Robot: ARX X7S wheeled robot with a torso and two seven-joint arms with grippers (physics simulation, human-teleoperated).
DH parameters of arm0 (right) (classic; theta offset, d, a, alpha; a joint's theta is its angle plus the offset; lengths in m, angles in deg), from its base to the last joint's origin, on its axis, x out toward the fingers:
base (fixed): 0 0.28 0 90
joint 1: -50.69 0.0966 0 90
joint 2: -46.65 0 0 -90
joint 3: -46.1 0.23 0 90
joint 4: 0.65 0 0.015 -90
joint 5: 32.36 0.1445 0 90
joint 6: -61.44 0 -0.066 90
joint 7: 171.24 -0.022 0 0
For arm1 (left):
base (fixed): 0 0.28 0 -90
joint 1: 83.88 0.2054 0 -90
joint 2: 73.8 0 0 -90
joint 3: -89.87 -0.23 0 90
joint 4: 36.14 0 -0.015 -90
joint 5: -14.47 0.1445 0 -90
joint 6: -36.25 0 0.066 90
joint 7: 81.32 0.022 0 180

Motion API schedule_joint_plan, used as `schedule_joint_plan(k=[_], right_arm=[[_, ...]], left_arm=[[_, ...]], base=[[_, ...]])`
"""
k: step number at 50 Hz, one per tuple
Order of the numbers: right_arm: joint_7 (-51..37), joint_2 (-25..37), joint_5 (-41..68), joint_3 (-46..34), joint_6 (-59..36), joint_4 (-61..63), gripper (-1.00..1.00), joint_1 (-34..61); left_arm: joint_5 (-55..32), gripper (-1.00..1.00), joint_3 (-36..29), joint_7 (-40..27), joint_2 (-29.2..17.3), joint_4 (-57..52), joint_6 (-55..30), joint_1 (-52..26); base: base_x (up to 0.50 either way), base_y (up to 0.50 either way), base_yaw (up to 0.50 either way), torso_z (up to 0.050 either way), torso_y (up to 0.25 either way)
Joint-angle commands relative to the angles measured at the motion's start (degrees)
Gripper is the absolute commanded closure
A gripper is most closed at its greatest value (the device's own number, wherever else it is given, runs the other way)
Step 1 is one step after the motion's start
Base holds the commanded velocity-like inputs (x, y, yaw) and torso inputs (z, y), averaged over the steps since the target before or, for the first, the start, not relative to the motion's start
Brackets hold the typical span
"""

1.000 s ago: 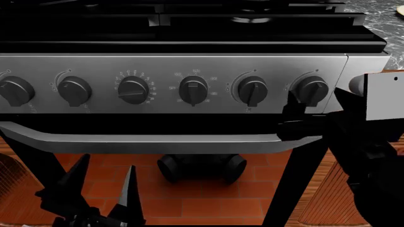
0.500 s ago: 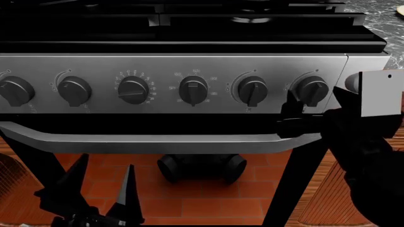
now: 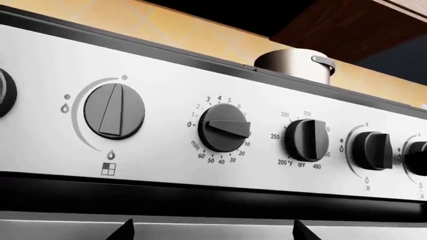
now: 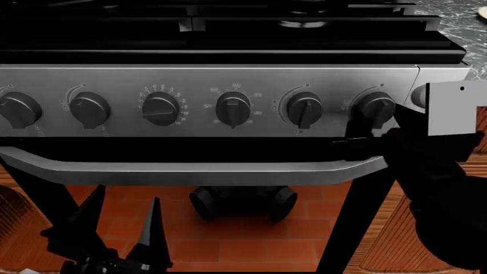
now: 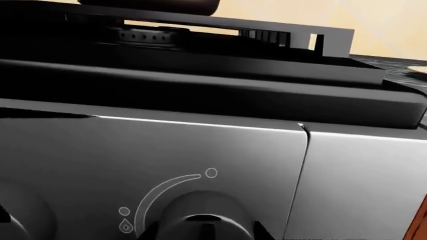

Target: Frozen meat rests on a plate on the counter. Retrieve the meat and place it in a pot on a burner. Then turn the burner on.

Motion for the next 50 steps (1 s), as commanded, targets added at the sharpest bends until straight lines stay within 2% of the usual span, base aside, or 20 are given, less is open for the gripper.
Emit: schedule_joint_plan(k=[1, 8, 21, 42, 50], right_arm=[[-0.20, -0.15, 0.99, -0.26, -0.13, 0.28, 1.00, 0.06], [-0.21, 0.40, 1.36, -0.73, -0.97, 1.46, 1.00, 1.98], [6.82, 4.01, -12.76, -11.06, -4.18, 7.24, 1.00, 7.52], [9.17, 6.07, -16.10, -15.75, -8.73, 8.23, 1.00, 14.33], [10.78, 7.01, -21.79, -21.37, -10.21, 10.27, 1.00, 17.81]], left_arm=[[-0.24, -1.00, 0.25, -0.06, -0.05, -0.45, -0.03, 0.24], [-0.72, -1.00, 0.43, 0.07, -0.17, -0.65, 0.15, 0.39], [-0.88, -1.00, 0.50, 0.13, -0.32, -1.22, -0.03, 0.80], [-1.96, -1.00, 0.61, 0.81, -0.18, -0.81, -0.38, 0.30], [-2.78, -1.00, 0.70, 1.13, -0.26, -0.79, -0.34, 0.27]], base=[[0.00, 0.00, 0.00, 0.000, 0.000], [0.00, 0.00, 0.00, 0.000, 0.000], [0.00, 0.00, 0.00, 0.000, 0.003], [0.00, 0.00, 0.00, 0.001, 0.005], [0.00, 0.00, 0.00, 0.001, 0.004]])
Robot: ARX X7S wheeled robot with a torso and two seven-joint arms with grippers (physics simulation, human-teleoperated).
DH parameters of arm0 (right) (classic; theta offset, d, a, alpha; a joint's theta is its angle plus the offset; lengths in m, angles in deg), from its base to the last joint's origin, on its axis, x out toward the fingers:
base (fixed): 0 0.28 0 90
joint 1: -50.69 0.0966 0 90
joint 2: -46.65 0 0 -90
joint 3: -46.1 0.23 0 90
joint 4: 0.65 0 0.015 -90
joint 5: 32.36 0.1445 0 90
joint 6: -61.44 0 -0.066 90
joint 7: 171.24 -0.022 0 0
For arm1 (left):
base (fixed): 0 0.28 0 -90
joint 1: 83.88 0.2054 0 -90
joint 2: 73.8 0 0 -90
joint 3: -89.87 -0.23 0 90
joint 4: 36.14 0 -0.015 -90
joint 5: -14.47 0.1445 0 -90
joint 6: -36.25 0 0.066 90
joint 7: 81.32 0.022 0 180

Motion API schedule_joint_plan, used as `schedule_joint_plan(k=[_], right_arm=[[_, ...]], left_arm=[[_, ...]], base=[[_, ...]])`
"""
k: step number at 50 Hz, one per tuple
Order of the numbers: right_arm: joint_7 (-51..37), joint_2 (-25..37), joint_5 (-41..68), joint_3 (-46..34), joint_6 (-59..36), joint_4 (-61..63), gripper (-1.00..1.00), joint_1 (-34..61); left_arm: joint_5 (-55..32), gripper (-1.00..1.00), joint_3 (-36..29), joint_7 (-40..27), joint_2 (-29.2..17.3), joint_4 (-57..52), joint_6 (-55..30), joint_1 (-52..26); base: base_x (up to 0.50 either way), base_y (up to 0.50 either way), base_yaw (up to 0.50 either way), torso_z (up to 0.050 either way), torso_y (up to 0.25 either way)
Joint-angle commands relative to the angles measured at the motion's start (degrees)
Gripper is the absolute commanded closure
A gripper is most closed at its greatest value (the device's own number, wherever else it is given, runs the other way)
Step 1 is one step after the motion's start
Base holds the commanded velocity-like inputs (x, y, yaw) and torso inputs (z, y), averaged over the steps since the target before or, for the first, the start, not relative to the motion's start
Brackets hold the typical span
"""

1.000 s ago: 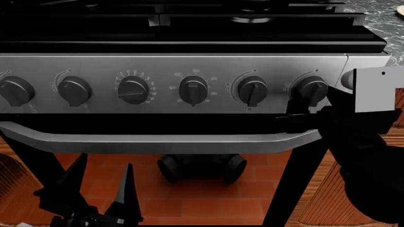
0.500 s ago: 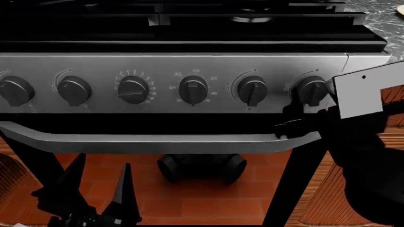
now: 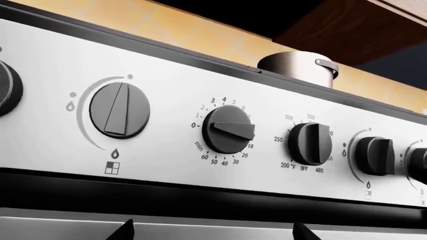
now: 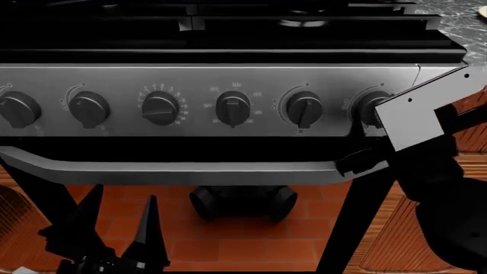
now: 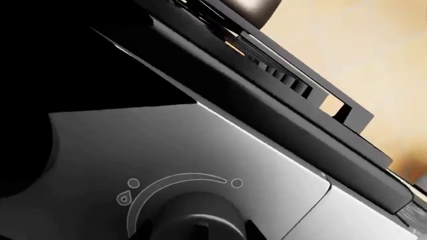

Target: Frozen meat rests on a plate on the counter. Retrieve the meat and place it in a pot on a burner. Then turn the burner on.

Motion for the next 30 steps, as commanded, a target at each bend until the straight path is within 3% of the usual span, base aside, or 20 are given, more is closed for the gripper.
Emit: schedule_joint_plan(k=[1, 30], right_arm=[[3.72, -0.47, -5.58, -3.50, -0.49, 5.00, 1.00, 7.27], [3.00, 0.25, -2.84, -2.43, -2.16, 6.16, 1.00, 8.68]], left_arm=[[-0.86, -1.00, 0.10, 0.39, -0.03, 0.07, -0.04, -0.10], [-1.22, -1.00, 0.33, 0.82, 0.23, -0.04, -0.36, -0.04]], base=[[0.00, 0.00, 0.01, 0.000, 0.010], [0.00, 0.00, 0.01, 0.001, 0.004]])
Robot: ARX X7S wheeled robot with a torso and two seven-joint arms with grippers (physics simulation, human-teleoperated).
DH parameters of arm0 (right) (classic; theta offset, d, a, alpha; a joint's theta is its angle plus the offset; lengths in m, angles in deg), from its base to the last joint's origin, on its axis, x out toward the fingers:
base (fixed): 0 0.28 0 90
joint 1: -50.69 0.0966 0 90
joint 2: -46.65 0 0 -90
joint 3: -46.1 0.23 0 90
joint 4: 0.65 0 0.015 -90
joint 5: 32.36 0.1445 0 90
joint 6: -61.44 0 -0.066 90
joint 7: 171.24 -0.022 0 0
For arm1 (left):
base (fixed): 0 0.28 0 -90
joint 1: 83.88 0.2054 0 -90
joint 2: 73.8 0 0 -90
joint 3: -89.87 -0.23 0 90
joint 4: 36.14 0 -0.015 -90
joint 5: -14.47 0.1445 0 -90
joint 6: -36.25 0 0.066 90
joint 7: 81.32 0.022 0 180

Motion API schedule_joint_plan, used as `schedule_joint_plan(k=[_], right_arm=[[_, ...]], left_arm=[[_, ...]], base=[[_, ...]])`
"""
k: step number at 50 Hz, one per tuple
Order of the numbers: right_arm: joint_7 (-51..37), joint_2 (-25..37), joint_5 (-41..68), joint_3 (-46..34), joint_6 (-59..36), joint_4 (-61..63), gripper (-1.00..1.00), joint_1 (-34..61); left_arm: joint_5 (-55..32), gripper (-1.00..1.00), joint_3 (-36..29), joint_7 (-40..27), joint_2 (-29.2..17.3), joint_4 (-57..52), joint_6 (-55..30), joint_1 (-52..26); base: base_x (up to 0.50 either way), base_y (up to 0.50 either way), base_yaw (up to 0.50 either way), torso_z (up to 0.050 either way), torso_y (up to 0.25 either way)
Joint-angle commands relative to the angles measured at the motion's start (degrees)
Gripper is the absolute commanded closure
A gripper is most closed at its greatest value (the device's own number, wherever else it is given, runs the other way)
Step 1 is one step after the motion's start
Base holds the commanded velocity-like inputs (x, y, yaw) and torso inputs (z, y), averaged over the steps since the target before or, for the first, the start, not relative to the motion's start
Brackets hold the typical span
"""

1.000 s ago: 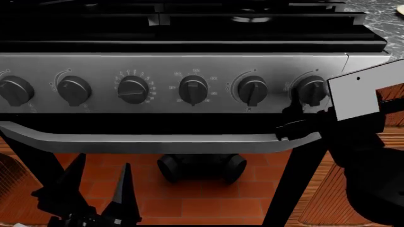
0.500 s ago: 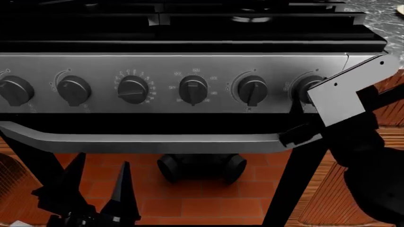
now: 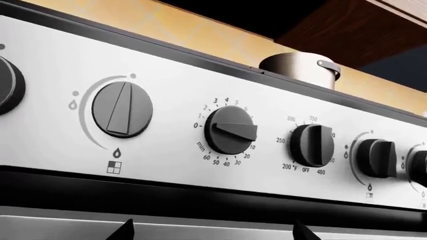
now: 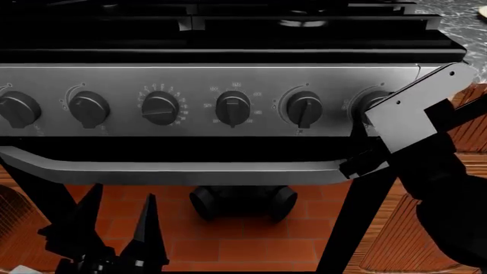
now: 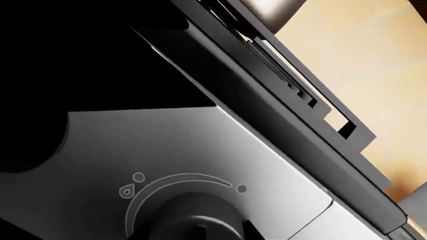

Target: Frozen meat rests on a plate on the counter. Retrieve the meat and place it in a pot on a burner. Then turn the burner on.

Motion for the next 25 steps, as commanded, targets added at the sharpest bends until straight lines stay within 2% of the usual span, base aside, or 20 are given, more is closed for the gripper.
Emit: schedule_joint_plan(k=[1, 7, 8, 25], right_arm=[[0.05, -1.76, -0.01, 3.57, 0.91, 5.33, 1.00, 3.52], [-1.39, -2.28, 2.88, 5.41, 0.35, 5.44, 1.00, 3.00], [-1.95, -2.36, 4.07, 6.13, 0.04, 5.56, -1.00, 2.82], [-6.90, -2.85, 14.14, 11.41, -2.34, 5.48, -1.00, 3.29]], left_arm=[[-0.16, -1.00, 0.00, 0.31, 0.14, 0.16, -0.12, 0.00], [-0.04, -1.00, -0.04, 0.39, 0.21, 0.14, -0.33, 0.00], [-0.05, -1.00, -0.03, 0.40, 0.21, 0.13, -0.35, 0.00], [0.13, -1.00, 0.03, 0.62, 0.32, -0.28, -0.48, 0.11]], base=[[0.00, 0.00, 0.00, 0.000, 0.000], [0.00, 0.00, 0.00, 0.002, 0.005], [-0.01, 0.00, 0.00, 0.000, 0.010], [0.00, 0.00, 0.00, 0.000, 0.000]])
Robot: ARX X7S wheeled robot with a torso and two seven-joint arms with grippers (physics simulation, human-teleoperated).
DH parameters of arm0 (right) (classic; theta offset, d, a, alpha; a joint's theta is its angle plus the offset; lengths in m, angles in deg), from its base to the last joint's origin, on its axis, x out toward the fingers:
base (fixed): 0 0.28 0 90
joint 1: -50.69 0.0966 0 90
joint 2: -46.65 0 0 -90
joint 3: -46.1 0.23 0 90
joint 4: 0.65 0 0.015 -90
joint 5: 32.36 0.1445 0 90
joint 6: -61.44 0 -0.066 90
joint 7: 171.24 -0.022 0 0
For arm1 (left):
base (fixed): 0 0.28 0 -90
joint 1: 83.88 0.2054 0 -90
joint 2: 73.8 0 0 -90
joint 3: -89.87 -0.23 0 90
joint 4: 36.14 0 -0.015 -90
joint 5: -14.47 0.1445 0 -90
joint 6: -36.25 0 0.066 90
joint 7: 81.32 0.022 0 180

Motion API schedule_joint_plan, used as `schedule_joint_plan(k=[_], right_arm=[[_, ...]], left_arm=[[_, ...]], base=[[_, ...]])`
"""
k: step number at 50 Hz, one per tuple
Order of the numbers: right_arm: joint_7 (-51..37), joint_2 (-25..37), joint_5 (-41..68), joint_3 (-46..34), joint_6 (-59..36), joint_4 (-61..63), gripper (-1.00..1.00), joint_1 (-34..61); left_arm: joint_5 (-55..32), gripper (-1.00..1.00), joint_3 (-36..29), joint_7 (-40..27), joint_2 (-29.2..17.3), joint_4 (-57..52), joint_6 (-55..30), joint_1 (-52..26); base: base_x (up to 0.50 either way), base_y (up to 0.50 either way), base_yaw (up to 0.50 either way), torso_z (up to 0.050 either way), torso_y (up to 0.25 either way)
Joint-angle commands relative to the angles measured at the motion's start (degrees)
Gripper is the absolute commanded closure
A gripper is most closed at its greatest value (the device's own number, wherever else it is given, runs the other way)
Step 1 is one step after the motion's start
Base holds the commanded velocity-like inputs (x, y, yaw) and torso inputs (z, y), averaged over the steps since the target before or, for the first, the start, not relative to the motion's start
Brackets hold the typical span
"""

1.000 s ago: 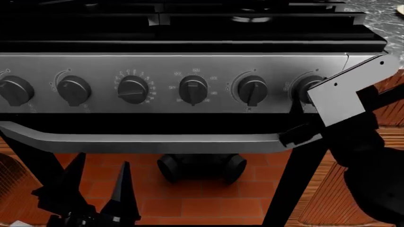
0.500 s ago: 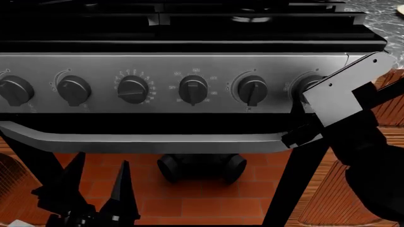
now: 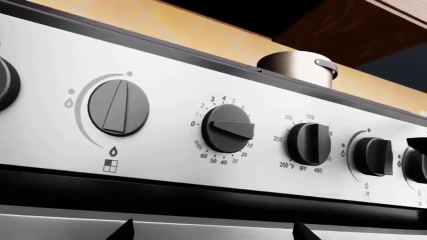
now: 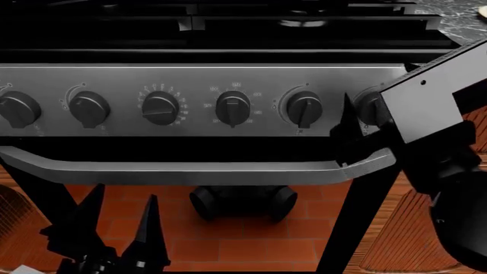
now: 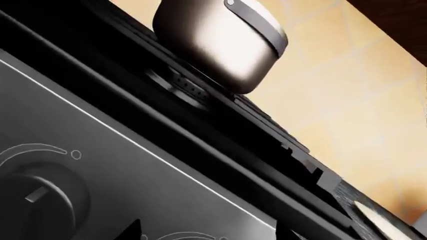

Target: Frozen meat rests on a plate on the counter. Retrieve the meat and place it in a pot on a burner. Then turn the burner on.

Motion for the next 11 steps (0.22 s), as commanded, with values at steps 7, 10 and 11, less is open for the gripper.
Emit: schedule_joint_plan(k=[7, 10, 11], right_arm=[[-6.24, -0.17, 9.51, 7.30, 0.42, 2.50, -1.00, 0.90], [-7.42, 0.14, 10.73, 9.70, 2.52, 3.54, -1.00, -0.03], [-7.68, 0.33, 11.05, 10.58, 3.32, 4.09, -1.00, -0.29]], left_arm=[[0.24, -1.00, -0.01, 0.17, 0.15, -0.15, -0.47, -0.01], [0.25, -1.00, -0.07, 0.25, 0.25, 0.07, -0.64, -0.12], [0.26, -1.00, -0.10, 0.27, 0.30, 0.15, -0.71, -0.16]], base=[[0.00, 0.00, 0.00, 0.000, 0.000], [0.00, 0.00, 0.00, 0.000, 0.000], [0.00, 0.00, 0.00, 0.000, 0.000]])
